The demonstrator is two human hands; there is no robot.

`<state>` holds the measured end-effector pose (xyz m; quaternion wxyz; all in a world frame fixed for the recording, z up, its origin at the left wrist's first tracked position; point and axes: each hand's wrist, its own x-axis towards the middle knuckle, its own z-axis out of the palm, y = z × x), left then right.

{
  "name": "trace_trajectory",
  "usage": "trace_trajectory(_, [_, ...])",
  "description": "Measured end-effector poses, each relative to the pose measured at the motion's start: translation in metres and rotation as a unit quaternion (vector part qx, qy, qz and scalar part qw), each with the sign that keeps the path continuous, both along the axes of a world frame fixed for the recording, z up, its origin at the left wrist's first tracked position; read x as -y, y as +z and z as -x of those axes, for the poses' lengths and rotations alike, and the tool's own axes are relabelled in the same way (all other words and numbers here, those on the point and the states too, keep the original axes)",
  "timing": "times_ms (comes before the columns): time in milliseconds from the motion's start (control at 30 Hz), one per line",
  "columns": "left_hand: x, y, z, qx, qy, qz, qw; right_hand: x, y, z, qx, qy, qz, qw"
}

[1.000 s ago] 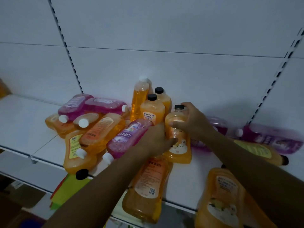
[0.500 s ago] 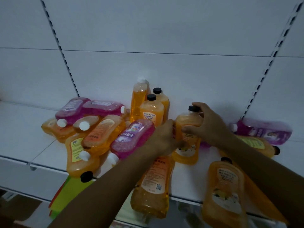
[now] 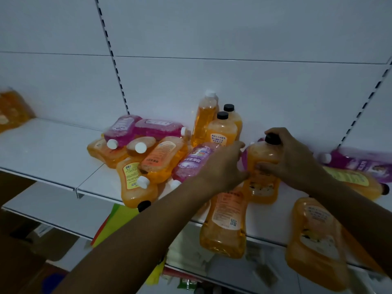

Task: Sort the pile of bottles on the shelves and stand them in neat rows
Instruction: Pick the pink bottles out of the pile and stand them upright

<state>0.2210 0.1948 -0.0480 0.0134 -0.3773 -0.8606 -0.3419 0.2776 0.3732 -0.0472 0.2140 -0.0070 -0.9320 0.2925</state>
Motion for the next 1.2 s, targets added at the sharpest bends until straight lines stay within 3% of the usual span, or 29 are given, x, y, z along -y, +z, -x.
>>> trace_trajectory(100, [0.018,0.005,0.001,-0.103,0.036,0.014,0.994,-0.004,0.001,-0.001,-0.007,-0.001,-0.030,1.000])
trace_trajectory(200, [0.035,0.001,0.013,-0.184,0.140,0.151,0.961,-0.010,0.003,0.000,0.005,-0.018,-0.035,0.999])
trace_trajectory(267, [0.044,-0.004,0.018,-0.132,0.186,0.253,0.940,-0.010,0.005,0.003,0.009,-0.027,-0.056,0.998])
trace_trajectory(333, [0.048,-0.011,0.019,-0.072,0.199,0.293,0.933,-0.006,0.007,0.006,-0.011,-0.043,-0.093,0.995])
trace_trajectory(467, [0.049,-0.020,0.018,-0.059,0.209,0.287,0.933,0.012,0.006,0.015,-0.137,-0.043,-0.260,0.955])
trace_trajectory(600, [0.052,-0.023,0.028,-0.049,0.193,0.264,0.944,0.047,0.000,0.027,-0.202,0.060,-0.279,0.937])
trace_trajectory(667, [0.053,-0.023,0.035,-0.032,0.181,0.241,0.953,0.064,-0.008,0.037,-0.154,0.079,-0.231,0.957])
trace_trajectory(767, [0.052,-0.023,0.038,-0.016,0.185,0.223,0.957,0.079,-0.018,0.055,0.007,0.019,-0.087,0.996])
trace_trajectory(900, [0.048,-0.024,0.040,0.017,0.200,0.188,0.961,0.085,-0.023,0.067,0.123,-0.023,0.068,0.990])
trace_trajectory(1067, [0.053,-0.019,0.036,0.003,0.206,0.145,0.968,0.090,-0.017,0.063,0.116,-0.012,0.195,0.974])
trace_trajectory(1200, [0.067,0.010,0.028,-0.080,0.198,0.083,0.973,0.097,0.014,0.057,0.058,0.009,0.277,0.959])
